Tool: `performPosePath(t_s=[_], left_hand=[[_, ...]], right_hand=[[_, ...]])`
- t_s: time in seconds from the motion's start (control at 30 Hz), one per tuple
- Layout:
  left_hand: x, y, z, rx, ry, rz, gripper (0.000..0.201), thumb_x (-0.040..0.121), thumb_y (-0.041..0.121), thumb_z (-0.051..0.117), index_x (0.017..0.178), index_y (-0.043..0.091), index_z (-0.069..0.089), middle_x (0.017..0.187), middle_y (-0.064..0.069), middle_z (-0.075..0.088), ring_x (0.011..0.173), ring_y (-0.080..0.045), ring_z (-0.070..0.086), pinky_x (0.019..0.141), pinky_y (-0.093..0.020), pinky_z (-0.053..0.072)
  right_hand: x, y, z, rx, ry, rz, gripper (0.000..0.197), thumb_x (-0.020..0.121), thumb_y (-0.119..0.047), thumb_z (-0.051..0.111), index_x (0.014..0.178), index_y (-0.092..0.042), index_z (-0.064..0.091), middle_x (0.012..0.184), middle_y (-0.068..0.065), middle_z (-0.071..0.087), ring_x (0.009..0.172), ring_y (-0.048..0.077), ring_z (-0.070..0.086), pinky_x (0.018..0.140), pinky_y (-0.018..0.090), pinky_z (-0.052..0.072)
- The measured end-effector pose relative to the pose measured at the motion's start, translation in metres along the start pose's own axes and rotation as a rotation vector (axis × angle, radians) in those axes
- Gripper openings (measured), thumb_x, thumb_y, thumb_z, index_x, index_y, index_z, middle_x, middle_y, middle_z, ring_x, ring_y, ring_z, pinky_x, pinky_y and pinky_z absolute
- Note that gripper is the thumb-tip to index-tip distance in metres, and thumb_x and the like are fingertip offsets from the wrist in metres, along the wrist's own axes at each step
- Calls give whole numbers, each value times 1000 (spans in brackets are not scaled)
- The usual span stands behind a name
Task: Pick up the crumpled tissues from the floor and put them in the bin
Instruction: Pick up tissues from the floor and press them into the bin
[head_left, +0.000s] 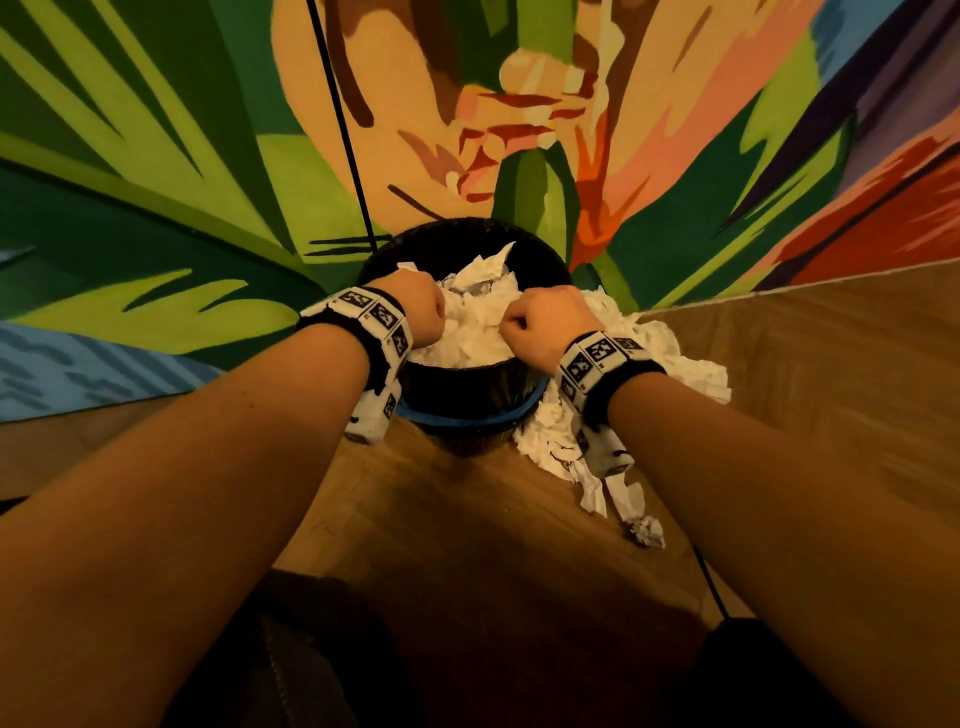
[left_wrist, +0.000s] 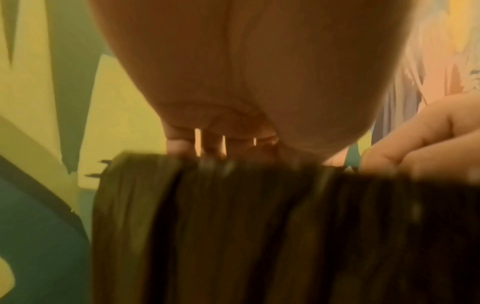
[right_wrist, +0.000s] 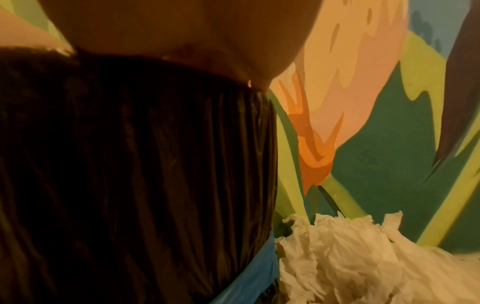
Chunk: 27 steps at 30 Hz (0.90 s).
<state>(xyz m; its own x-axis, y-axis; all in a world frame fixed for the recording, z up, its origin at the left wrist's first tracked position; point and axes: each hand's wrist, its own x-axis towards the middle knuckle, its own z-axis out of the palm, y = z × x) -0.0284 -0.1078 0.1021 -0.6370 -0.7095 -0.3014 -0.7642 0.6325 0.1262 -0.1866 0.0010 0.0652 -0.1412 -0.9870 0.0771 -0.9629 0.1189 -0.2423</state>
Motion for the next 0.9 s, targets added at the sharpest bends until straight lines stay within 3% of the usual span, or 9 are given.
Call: performPosePath(t_s=[0.07,0.13,0.23,0.4,0.57,0.63,0.7,0.8,0.9], left_hand=[[-3,1,-8,-12,72,11,22,86,15,51,88,23,72,98,-2,68,80,-21,60,68,-31,52],[-4,1,-15,-35,137,8,23,83,13,50,87,26,69,97,-1,66,78,-20,59,66,-31,51],[-8,5,-27,-105,280,10,27,79,10,46,84,29,65,96,-3,65,81,-24,58,68,-34,53],[-15,46,-43,-214,447,122,31,79,8,42,82,31,62,89,3,63,81,-22,55,68,-32,46],[-22,115,-38,-310,470,365,27,80,12,43,83,28,65,82,6,66,79,-20,60,72,-34,52],[-22,145,-19,-362,450,435,25,81,12,46,83,26,67,83,5,68,76,-18,60,73,-35,53],[-19,168,8,-387,365,451,24,82,12,48,82,27,67,87,1,69,80,-21,62,76,-36,53],[-9,184,62,-370,138,417,24,86,14,48,88,28,67,98,0,69,92,-22,62,84,-35,53],[-2,182,120,-304,-109,361,25,89,16,48,102,26,68,110,-2,66,101,-24,61,88,-35,53]], right_hand=[[-2,1,-5,75,74,-23,27,89,-23,46,87,-21,73,90,-2,71,86,22,61,95,36,42],[-5,2,-11,151,141,-32,26,90,-21,47,92,-23,73,93,-2,71,90,22,62,95,38,43],[-9,5,-24,259,230,-2,25,90,-22,48,92,-26,72,89,-3,67,92,23,59,94,44,43],[-20,31,-44,446,401,165,24,85,-27,46,81,-38,68,77,-17,63,87,15,60,93,46,46],[-42,83,-41,568,485,412,24,83,-26,47,71,-38,64,75,-9,69,70,14,63,68,31,52],[-60,106,-29,518,437,489,22,86,-22,49,76,-33,66,78,-6,70,72,18,63,65,27,46],[-80,126,-9,437,336,546,21,89,-19,51,86,-25,71,87,3,72,78,21,63,70,25,42],[-117,145,25,342,141,619,20,92,-19,54,96,-20,73,96,6,71,79,19,59,73,26,42],[-151,153,62,256,-119,690,19,93,-22,54,103,-24,71,107,6,67,89,22,62,77,32,51]])
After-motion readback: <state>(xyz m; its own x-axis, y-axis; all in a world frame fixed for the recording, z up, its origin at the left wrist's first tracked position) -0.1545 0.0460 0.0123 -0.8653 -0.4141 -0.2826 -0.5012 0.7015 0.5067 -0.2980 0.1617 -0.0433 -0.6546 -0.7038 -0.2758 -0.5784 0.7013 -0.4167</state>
